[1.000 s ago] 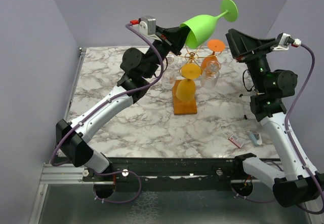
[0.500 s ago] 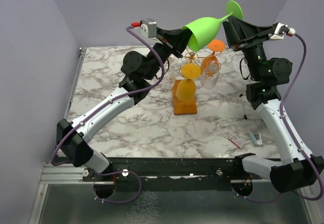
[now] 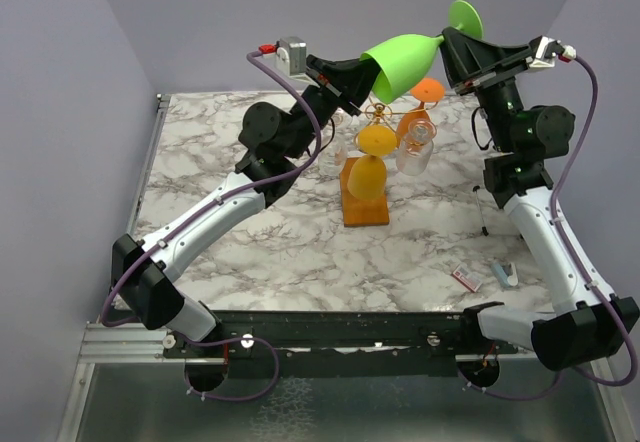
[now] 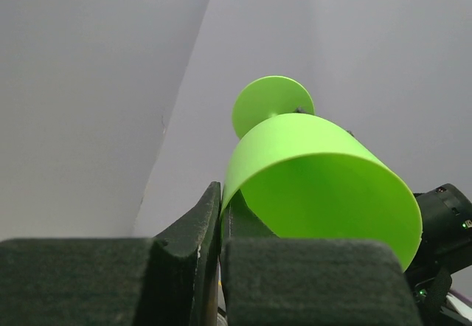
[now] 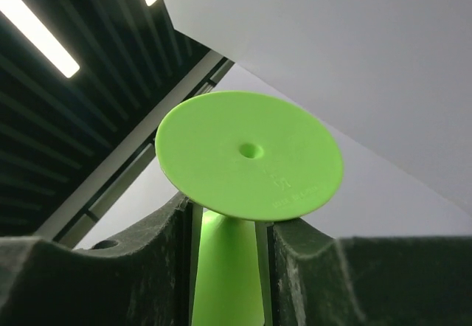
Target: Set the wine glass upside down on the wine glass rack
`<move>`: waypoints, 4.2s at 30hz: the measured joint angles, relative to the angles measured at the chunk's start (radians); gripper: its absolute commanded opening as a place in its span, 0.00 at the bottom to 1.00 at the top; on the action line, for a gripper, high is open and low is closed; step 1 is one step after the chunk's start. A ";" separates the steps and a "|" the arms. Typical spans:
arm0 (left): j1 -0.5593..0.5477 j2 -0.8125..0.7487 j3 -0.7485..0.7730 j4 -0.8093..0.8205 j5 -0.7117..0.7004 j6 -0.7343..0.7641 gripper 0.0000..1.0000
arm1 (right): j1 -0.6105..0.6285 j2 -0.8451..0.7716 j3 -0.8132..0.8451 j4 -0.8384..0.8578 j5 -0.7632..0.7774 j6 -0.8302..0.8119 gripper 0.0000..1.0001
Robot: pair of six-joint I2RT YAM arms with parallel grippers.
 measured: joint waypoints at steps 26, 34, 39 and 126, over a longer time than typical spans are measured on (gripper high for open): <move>0.029 -0.148 -0.139 -0.138 0.034 -0.055 0.79 | 0.072 0.095 0.056 0.056 -0.104 -0.087 0.01; 0.071 -0.403 -0.163 -0.508 -0.045 -0.018 0.90 | 0.099 0.107 0.063 0.072 -0.121 -0.254 0.01; 0.071 -0.443 -0.010 -0.759 -0.106 -0.001 0.97 | 0.166 0.114 0.064 0.100 -0.169 -0.381 0.01; 0.267 -0.096 0.356 -1.001 -0.159 0.023 0.00 | 0.510 -0.386 -0.286 -0.190 0.185 -1.134 0.78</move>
